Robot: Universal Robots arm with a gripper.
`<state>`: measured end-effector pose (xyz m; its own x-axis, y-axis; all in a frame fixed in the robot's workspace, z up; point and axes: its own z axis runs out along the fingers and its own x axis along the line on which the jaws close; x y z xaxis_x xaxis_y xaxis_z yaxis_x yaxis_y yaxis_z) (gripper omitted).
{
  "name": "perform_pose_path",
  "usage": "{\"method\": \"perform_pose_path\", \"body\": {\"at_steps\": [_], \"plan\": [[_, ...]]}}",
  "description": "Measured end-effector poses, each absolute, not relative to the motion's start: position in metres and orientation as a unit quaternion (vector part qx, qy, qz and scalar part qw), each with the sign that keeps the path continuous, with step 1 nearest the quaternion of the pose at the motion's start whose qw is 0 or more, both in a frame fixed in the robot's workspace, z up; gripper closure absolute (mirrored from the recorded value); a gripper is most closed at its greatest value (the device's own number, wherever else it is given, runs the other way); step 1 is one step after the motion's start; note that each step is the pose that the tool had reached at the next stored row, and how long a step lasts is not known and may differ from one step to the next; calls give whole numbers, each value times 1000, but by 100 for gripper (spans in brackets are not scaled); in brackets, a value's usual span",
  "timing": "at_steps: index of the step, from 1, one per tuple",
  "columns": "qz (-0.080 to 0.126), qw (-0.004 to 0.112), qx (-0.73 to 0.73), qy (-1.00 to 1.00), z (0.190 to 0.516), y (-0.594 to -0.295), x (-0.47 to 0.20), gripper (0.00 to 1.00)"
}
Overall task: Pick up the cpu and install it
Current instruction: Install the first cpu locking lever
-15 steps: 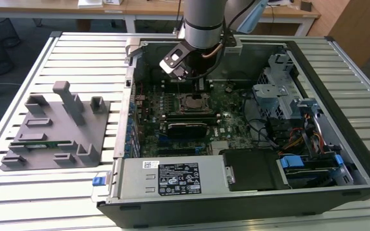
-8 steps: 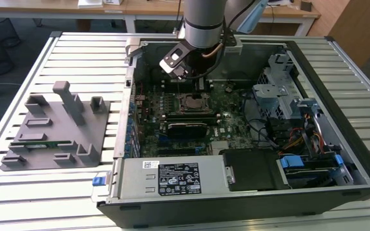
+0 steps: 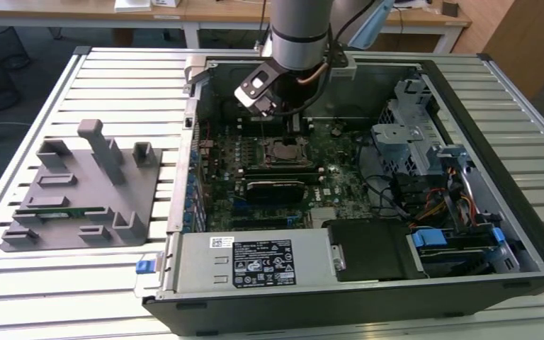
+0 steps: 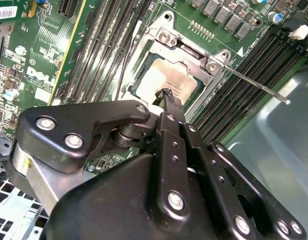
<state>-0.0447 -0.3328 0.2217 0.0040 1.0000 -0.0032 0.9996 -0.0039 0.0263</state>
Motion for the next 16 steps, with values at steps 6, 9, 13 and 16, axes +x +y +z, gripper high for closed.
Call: {"method": "perform_pose_path", "body": {"at_steps": [6, 9, 13, 16], "plan": [[8, 10, 708, 706, 234, -333, -45, 89], [8, 10, 708, 706, 244, -333, -45, 89], [8, 10, 708, 706, 260, -333, -45, 89], [8, 10, 708, 706, 271, -333, -45, 89]]}}
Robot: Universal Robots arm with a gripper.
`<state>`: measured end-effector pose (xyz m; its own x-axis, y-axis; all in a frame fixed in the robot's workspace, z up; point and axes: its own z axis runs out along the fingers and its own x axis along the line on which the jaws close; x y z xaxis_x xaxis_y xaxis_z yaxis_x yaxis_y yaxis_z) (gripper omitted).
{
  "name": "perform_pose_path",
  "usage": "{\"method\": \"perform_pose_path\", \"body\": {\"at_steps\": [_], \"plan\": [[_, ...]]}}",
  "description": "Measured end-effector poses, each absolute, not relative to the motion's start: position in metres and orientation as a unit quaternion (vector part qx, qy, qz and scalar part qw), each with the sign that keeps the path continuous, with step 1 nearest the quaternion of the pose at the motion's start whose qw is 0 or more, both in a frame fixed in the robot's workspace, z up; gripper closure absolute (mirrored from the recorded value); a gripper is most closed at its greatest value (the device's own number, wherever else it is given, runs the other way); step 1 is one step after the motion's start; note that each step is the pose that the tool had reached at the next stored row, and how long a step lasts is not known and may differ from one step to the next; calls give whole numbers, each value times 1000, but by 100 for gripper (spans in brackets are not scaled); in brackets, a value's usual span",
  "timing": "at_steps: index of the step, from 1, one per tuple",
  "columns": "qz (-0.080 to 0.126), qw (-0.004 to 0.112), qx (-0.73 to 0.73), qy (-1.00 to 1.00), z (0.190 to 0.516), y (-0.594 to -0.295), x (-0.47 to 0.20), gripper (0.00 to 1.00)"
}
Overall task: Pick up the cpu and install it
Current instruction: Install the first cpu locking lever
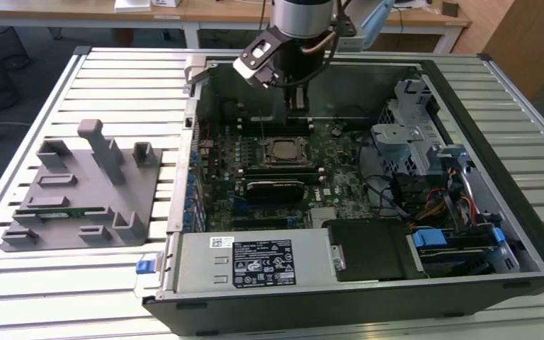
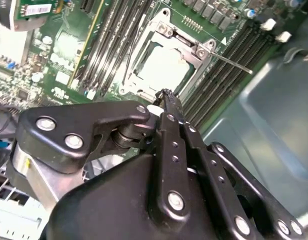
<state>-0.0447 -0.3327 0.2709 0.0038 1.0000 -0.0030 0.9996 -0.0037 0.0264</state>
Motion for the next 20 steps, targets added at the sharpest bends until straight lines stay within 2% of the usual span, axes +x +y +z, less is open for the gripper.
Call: {"method": "perform_pose_path", "body": {"at_steps": [20], "plan": [[9, 10, 586, 810, 271, -333, -45, 89]]}}
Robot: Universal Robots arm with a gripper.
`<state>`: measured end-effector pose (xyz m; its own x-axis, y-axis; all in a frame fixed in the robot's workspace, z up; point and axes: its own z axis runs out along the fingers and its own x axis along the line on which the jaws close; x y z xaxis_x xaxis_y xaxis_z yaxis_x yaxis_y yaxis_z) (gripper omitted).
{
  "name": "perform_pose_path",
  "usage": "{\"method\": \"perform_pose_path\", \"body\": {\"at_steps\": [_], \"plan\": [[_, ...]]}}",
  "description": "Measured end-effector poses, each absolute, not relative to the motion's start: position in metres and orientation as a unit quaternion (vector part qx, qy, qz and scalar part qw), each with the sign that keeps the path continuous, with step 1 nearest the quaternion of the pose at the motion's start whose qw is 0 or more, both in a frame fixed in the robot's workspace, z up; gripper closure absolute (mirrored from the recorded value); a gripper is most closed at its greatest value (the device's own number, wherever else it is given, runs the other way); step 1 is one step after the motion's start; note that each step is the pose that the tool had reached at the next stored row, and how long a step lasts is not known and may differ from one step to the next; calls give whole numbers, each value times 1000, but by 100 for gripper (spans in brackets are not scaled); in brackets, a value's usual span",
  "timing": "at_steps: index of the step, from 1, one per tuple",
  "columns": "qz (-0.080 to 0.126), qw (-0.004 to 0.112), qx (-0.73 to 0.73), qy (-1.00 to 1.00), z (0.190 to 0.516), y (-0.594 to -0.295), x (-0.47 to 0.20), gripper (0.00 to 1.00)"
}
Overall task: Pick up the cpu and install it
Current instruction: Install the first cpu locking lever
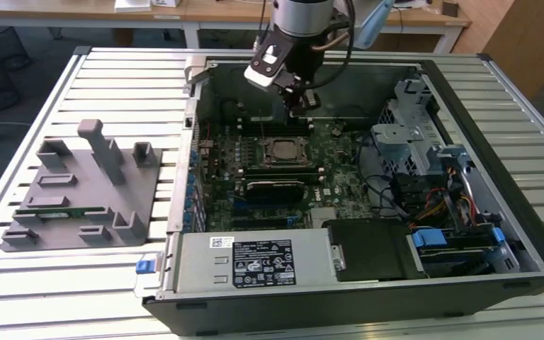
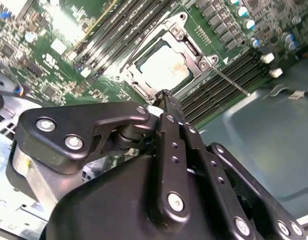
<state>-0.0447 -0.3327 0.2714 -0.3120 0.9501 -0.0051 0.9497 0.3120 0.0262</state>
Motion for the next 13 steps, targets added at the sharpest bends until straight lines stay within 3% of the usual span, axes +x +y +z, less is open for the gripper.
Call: {"method": "perform_pose_path", "body": {"at_steps": [13], "plan": [[10, 9, 521, 853, 271, -333, -45, 89]]}}
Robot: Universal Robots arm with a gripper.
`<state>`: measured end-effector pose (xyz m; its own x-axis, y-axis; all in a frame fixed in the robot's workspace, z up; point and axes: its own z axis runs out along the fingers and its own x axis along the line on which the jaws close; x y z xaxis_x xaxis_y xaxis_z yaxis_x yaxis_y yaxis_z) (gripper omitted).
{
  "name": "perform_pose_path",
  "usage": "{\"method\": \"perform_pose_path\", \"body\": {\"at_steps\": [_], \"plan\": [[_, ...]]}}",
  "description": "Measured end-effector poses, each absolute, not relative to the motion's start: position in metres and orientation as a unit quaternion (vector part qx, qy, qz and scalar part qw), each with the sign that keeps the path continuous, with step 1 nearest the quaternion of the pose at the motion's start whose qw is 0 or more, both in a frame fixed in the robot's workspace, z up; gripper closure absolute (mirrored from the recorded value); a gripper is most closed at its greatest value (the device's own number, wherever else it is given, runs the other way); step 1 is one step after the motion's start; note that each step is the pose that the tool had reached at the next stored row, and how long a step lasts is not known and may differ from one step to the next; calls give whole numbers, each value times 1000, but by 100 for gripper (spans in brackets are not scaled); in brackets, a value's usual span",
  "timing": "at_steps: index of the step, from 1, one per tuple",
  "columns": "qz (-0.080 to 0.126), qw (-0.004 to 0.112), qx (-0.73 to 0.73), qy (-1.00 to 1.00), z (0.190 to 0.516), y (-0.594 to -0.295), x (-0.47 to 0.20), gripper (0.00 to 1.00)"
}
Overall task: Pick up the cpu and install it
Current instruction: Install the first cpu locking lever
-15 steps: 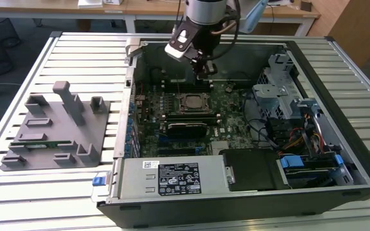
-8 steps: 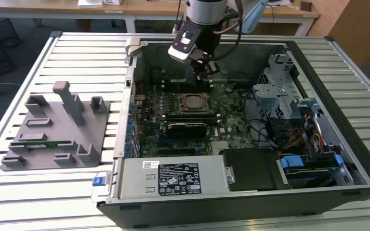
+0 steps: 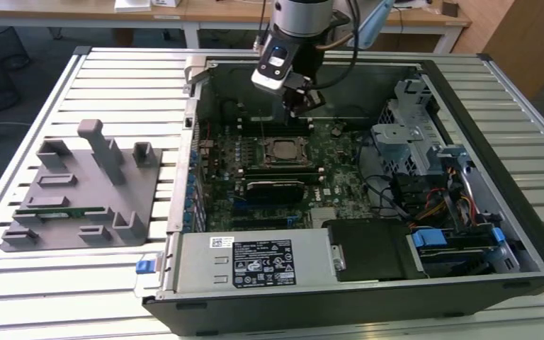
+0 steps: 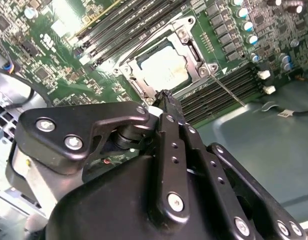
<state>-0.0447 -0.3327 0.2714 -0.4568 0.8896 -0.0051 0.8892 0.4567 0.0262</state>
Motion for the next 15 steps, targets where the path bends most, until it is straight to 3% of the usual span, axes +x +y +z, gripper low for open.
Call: {"method": "perform_pose_path", "body": {"at_steps": [15], "plan": [[11, 8, 447, 894, 271, -333, -45, 89]]}}
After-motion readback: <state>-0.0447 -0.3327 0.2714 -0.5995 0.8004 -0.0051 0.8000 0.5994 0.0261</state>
